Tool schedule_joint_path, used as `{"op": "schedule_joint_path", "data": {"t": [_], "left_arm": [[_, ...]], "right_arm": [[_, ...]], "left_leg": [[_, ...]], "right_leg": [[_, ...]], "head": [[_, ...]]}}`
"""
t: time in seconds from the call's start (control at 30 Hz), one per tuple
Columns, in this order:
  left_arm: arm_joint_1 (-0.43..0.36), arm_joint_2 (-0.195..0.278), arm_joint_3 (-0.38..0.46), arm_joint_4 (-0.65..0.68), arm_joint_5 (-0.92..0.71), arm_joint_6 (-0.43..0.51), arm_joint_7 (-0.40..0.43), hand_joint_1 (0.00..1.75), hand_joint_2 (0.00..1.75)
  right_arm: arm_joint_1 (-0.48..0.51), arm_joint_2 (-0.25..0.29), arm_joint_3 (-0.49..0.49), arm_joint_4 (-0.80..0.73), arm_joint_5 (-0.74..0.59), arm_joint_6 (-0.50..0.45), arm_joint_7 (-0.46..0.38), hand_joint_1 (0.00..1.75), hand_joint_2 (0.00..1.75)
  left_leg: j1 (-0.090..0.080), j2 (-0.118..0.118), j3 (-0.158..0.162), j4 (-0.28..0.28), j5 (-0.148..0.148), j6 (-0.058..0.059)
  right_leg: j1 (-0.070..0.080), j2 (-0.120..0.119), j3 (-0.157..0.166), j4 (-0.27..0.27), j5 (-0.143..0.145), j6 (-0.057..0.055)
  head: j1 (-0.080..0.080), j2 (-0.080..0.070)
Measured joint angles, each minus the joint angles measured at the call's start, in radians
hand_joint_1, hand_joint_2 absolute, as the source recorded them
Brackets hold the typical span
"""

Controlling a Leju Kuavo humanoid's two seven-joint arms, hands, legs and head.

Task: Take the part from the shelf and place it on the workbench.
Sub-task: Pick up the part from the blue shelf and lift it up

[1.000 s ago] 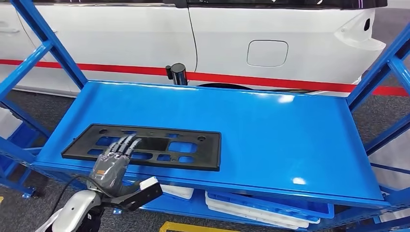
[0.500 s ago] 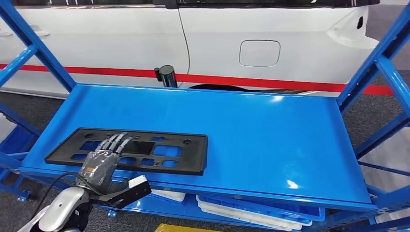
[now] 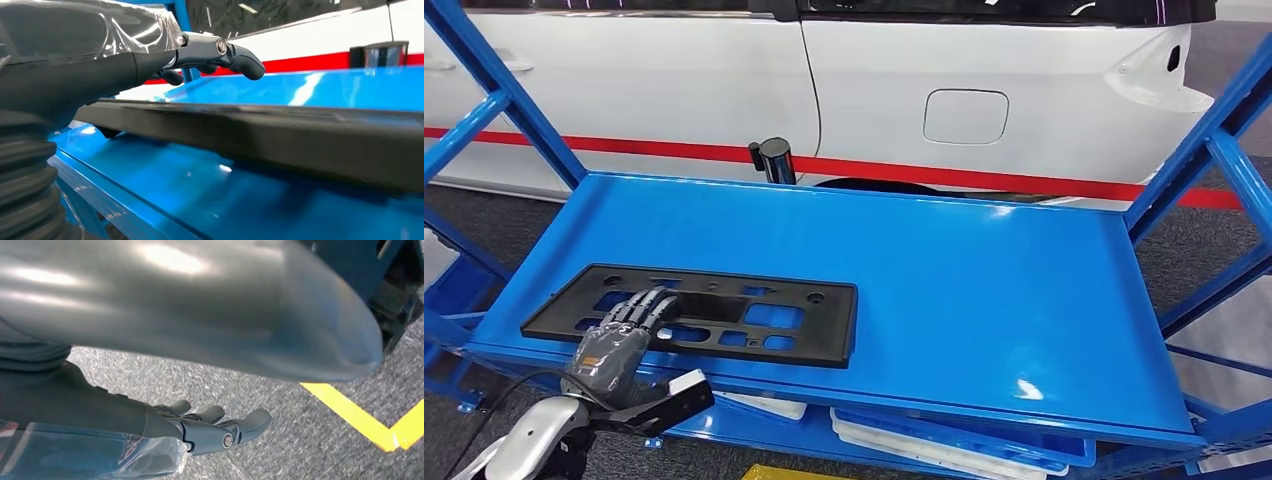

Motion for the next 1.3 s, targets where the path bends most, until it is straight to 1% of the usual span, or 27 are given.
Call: {"op": "schedule_joint_path", "data": {"t": [0.03,0.1,0.17,0.2,0.27,0.3,0.33,0.37,0.43,0.47,0.5,0.53,0.6,0.67,0.7,0.77,0.8,0.83,0.87,0.9,0.93,1.0,1.03,1.13,1.17,1.23,1.3], "left_arm": [[0.002,0.004,0.001,0.003,0.001,0.001,-0.001,1.75,1.75],[0.008,0.014,0.003,0.007,0.004,0.002,-0.004,1.75,1.75],[0.014,0.023,0.006,0.012,0.01,0.003,-0.007,1.75,1.75],[0.016,0.027,0.008,0.015,0.012,0.004,-0.008,1.75,1.75],[0.018,0.03,0.012,0.018,0.012,0.008,-0.01,1.75,1.75],[0.019,0.031,0.013,0.02,0.012,0.01,-0.01,1.75,1.75],[0.019,0.031,0.015,0.022,0.012,0.012,-0.01,1.75,1.75],[0.018,0.032,0.016,0.024,0.012,0.014,-0.011,1.75,1.75],[0.013,0.033,0.019,0.025,0.014,0.016,-0.011,1.75,1.75],[0.01,0.034,0.02,0.025,0.015,0.016,-0.011,1.75,1.75],[0.008,0.035,0.021,0.026,0.016,0.015,-0.011,1.75,1.75],[0.008,0.036,0.022,0.026,0.017,0.014,-0.012,1.75,1.75],[0.01,0.038,0.022,0.026,0.017,0.012,-0.014,1.75,1.75],[0.01,0.039,0.023,0.026,0.017,0.012,-0.014,1.75,1.75],[0.01,0.039,0.023,0.026,0.018,0.012,-0.013,1.75,1.75],[0.014,0.039,0.021,0.026,0.018,0.012,-0.013,1.75,1.75],[0.015,0.039,0.019,0.027,0.018,0.012,-0.013,1.75,1.75],[0.016,0.039,0.018,0.027,0.018,0.012,-0.013,1.75,1.75],[0.016,0.039,0.018,0.027,0.018,0.013,-0.012,1.75,1.75],[0.017,0.039,0.018,0.027,0.019,0.013,-0.01,1.75,1.75],[0.018,0.039,0.018,0.027,0.019,0.015,-0.008,1.75,1.75],[0.019,0.04,0.018,0.027,0.019,0.018,-0.003,1.75,1.75],[0.019,0.04,0.019,0.028,0.022,0.022,-0.001,1.75,1.75],[0.021,0.04,0.022,0.028,0.041,0.046,-0.001,1.75,1.75],[0.022,0.04,0.024,0.028,0.048,0.054,-0.004,1.75,1.75],[0.023,0.04,0.024,0.022,0.057,0.065,-0.009,1.75,1.75],[0.023,0.037,0.024,0.007,0.06,0.07,-0.01,1.75,1.75]], "right_arm": [[0.0,0.0,0.0,0.0,0.001,0.0,0.001,0.0,0.0],[0.002,0.0,0.0,0.0,0.001,0.0,0.002,0.0,0.0],[0.001,0.0,0.0,0.0,0.002,0.0,0.002,0.0,0.0],[0.0,0.0,0.0,0.0,0.002,0.0,0.001,0.0,0.0],[0.0,0.0,0.0,0.0,0.003,0.0,0.001,0.0,0.0],[0.0,0.0,0.0,0.0,0.003,0.0,0.001,0.0,0.0],[0.0,0.0,0.0,0.0,0.003,0.0,0.002,0.0,0.0],[0.0,0.0,0.0,0.0,0.003,0.0,0.002,0.0,0.0],[0.0,0.001,0.0,0.0,0.003,0.001,0.002,0.0,0.0],[0.0,0.001,0.0,0.0,0.003,0.002,0.002,0.0,0.0],[-0.001,0.001,0.0,0.0,0.003,0.002,0.002,0.0,0.0],[-0.001,0.002,0.0,0.0,0.003,0.003,0.002,0.0,0.0],[0.0,0.002,0.0,0.0,0.003,0.005,0.002,0.0,0.0],[0.0,0.002,0.0,0.0,0.003,0.006,0.002,0.0,0.0],[0.0,0.002,0.0,0.0,0.003,0.006,0.002,0.0,0.0],[0.0,0.002,0.0,0.0,0.003,0.006,0.002,0.0,0.0],[0.001,0.002,0.0,0.0,0.003,0.006,0.003,0.0,0.0],[0.002,0.002,0.0,0.0,0.003,0.006,0.003,0.0,0.0],[0.002,0.001,0.0,0.0,0.003,0.007,0.003,0.0,0.0],[0.002,0.001,0.0,0.0,0.003,0.007,0.003,0.0,0.0],[0.002,0.0,0.0,0.0,0.003,0.007,0.003,0.0,0.0],[0.0,-0.001,0.0,0.0,0.003,0.007,0.003,0.0,0.0],[0.0,-0.001,0.0,0.0,0.003,0.007,0.003,0.0,0.0],[0.001,-0.001,0.0,0.0,0.002,0.007,0.003,0.0,0.0],[0.001,-0.001,0.0,0.0,0.001,0.007,0.003,0.0,0.0],[-0.001,0.0,0.0,0.0,-0.002,0.006,0.004,0.0,0.0],[0.0,0.0,0.0,0.0,-0.004,0.006,0.008,0.0,0.0]], "left_leg": [[-0.001,-0.001,-0.003,0.003,-0.002,-0.006],[0.0,-0.002,-0.005,0.004,-0.002,-0.012],[0.004,-0.002,-0.022,0.041,-0.027,-0.019],[0.005,-0.002,-0.045,0.092,-0.055,-0.024],[0.005,-0.002,-0.109,0.235,-0.12,-0.031],[0.006,-0.002,-0.135,0.291,-0.139,-0.032],[0.005,-0.002,-0.143,0.311,-0.139,-0.031],[0.005,-0.002,-0.13,0.288,-0.12,-0.028],[0.003,-0.003,-0.052,0.143,-0.057,-0.016],[-0.001,-0.003,-0.016,0.072,-0.035,-0.011],[-0.005,-0.002,0.009,0.024,-0.023,-0.006],[-0.009,-0.002,0.018,0.003,-0.022,-0.003],[-0.012,-0.001,0.019,-0.004,-0.018,0.002],[-0.008,0.002,0.026,-0.018,-0.007,0.013],[-0.005,0.003,0.03,-0.025,-0.001,0.018],[-0.005,0.005,0.03,-0.028,0.002,0.022],[-0.005,0.005,0.03,-0.028,0.002,0.022],[-0.006,0.005,0.03,-0.027,0.001,0.022],[-0.005,0.005,0.031,-0.027,0.001,0.022],[-0.005,0.004,0.032,-0.026,-0.001,0.02],[-0.004,0.003,0.034,-0.023,-0.003,0.017],[-0.008,0.001,0.032,-0.015,-0.01,0.008],[-0.01,0.001,0.03,-0.013,-0.013,0.004],[-0.007,0.0,0.028,-0.01,-0.016,-0.005],[-0.005,0.0,0.021,0.006,-0.028,-0.01],[-0.001,0.0,-0.024,0.106,-0.085,-0.02],[0.001,0.0,-0.094,0.253,-0.146,-0.028]], "right_leg": [[0.002,0.003,0.002,-0.008,-0.003,-0.007],[0.002,0.004,-0.001,-0.008,0.0,-0.023],[0.0,0.001,-0.001,-0.009,0.002,-0.034],[-0.001,-0.002,-0.001,-0.01,0.003,-0.038],[0.001,-0.007,-0.002,-0.01,0.003,-0.042],[0.002,-0.009,-0.003,-0.01,0.003,-0.043],[0.003,-0.01,-0.003,-0.01,0.004,-0.044],[0.003,-0.009,-0.002,-0.01,0.004,-0.044],[0.004,-0.005,0.002,-0.011,0.005,-0.045],[0.005,-0.003,0.003,-0.011,0.006,-0.043],[0.006,-0.001,0.004,-0.011,0.007,-0.04],[0.005,0.0,0.003,-0.013,0.008,-0.036],[0.004,0.0,0.004,-0.018,0.012,-0.025],[0.005,-0.002,-0.004,0.002,-0.005,-0.016],[0.007,-0.003,-0.02,0.04,-0.03,-0.014],[0.008,-0.004,-0.078,0.167,-0.096,-0.013],[0.008,-0.004,-0.104,0.225,-0.116,-0.013],[0.008,-0.004,-0.119,0.255,-0.12,-0.012],[0.007,-0.004,-0.114,0.245,-0.103,-0.011],[0.007,-0.005,-0.089,0.193,-0.071,-0.011],[0.006,-0.006,-0.053,0.116,-0.036,-0.012],[0.007,-0.007,0.004,-0.001,0.006,-0.016],[0.008,-0.007,0.014,-0.024,0.01,-0.02],[0.01,-0.006,0.012,-0.027,0.012,-0.035],[0.008,-0.006,0.012,-0.028,0.013,-0.04],[0.006,-0.006,0.011,-0.029,0.015,-0.046],[0.008,-0.007,0.009,-0.029,0.015,-0.048]], "head": [[0.0,0.0],[-0.001,0.0],[-0.002,0.0],[-0.003,0.0],[-0.004,0.0],[-0.004,0.0],[-0.004,0.0],[-0.004,0.0],[-0.004,0.0],[-0.004,0.0],[-0.004,0.0],[-0.004,0.0],[-0.004,0.0],[-0.004,0.0],[-0.003,0.0],[-0.002,0.0],[-0.002,0.0],[-0.002,0.0],[-0.002,0.0],[-0.002,0.0],[-0.002,0.0],[-0.002,0.0],[-0.003,0.0],[-0.003,0.0],[-0.004,0.0],[-0.005,0.0],[-0.006,0.0]]}}
